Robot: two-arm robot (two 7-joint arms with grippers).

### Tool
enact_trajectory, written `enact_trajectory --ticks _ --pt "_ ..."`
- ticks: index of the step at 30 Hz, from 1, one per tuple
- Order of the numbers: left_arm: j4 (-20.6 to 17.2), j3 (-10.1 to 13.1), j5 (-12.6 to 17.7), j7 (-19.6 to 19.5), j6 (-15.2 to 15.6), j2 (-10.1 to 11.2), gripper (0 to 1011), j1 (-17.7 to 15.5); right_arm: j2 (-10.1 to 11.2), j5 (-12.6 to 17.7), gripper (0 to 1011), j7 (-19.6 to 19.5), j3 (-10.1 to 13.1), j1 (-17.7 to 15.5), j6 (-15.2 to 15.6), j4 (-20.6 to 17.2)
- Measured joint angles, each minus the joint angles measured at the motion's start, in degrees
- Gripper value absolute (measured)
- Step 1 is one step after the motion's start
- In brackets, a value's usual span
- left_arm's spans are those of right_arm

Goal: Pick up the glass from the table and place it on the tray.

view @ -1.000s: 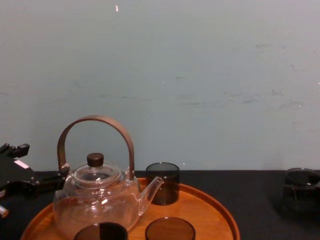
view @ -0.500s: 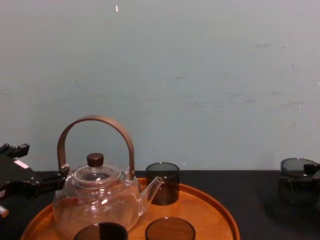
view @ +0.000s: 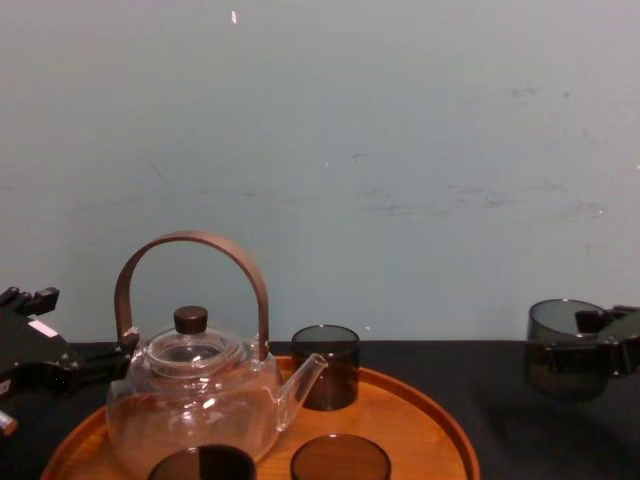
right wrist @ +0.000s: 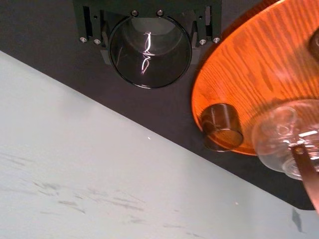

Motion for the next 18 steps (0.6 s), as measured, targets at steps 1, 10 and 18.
enact_trajectory --ticks 1,10,18 --pt "0.0 0.0 0.0 0.0 0.0 0.0 1010 0.0 0.0 0.0 905 0.0 -0.1 0.0 0.1 -0.2" --pt "0.0 0.0 0.0 0.0 0.0 0.0 1009 0.0 -0.8 0.2 905 0.2 -1.8 0.3 0.3 -1.4" --pt "0.0 0.0 0.0 0.0 0.0 0.0 1010 0.0 -1.8 0.0 905 0.5 -3.6 1.3 0.2 -1.2"
